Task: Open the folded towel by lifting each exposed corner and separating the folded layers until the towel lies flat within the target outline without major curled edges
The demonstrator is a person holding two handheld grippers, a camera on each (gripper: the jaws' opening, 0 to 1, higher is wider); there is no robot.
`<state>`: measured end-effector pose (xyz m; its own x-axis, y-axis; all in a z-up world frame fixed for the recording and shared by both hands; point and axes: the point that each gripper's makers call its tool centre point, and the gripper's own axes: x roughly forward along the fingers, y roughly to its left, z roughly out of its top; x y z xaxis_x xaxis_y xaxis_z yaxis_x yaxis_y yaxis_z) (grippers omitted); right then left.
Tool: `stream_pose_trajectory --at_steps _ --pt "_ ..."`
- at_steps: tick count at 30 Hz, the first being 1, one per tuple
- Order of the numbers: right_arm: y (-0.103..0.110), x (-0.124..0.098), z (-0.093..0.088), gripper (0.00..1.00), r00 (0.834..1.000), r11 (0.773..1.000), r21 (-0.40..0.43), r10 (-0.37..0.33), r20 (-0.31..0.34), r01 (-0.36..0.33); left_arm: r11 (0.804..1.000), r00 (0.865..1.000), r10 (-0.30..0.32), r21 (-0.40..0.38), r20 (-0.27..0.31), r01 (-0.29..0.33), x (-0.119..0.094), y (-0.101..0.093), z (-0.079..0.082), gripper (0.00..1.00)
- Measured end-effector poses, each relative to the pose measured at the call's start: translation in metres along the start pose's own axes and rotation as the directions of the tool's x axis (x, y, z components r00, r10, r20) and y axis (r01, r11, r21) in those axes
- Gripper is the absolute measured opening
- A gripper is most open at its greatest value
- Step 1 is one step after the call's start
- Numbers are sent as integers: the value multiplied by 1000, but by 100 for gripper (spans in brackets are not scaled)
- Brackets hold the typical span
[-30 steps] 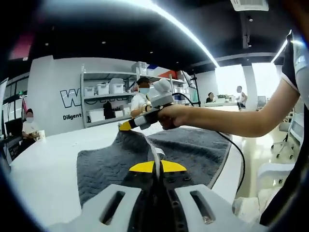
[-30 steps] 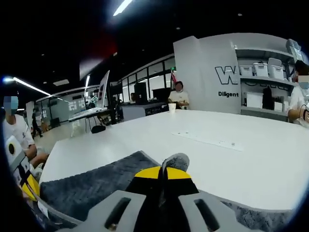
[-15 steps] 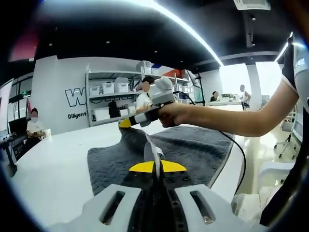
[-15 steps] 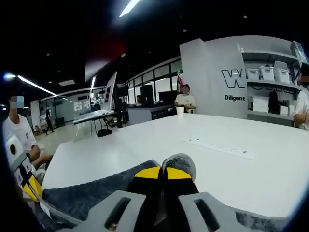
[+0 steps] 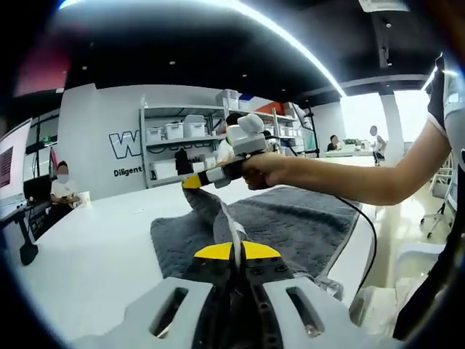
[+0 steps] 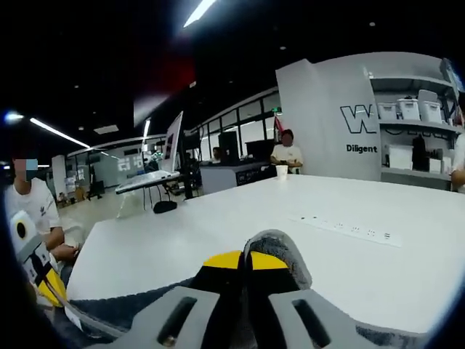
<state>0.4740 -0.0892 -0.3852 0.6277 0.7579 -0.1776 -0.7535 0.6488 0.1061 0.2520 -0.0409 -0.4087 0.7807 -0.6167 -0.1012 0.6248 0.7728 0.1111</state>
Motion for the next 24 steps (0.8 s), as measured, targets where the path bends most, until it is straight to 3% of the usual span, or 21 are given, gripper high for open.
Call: stream_pose_trajectory --at_steps 16,24 --pt "37 38 20 0 997 997 -12 78 22 -77 995 995 97 0 -17 -97 -28 33 -4 1" --pt "55 58 19 0 993 993 -12 117 15 -117 991 990 135 -6 -29 -135 -42 45 -9 1"
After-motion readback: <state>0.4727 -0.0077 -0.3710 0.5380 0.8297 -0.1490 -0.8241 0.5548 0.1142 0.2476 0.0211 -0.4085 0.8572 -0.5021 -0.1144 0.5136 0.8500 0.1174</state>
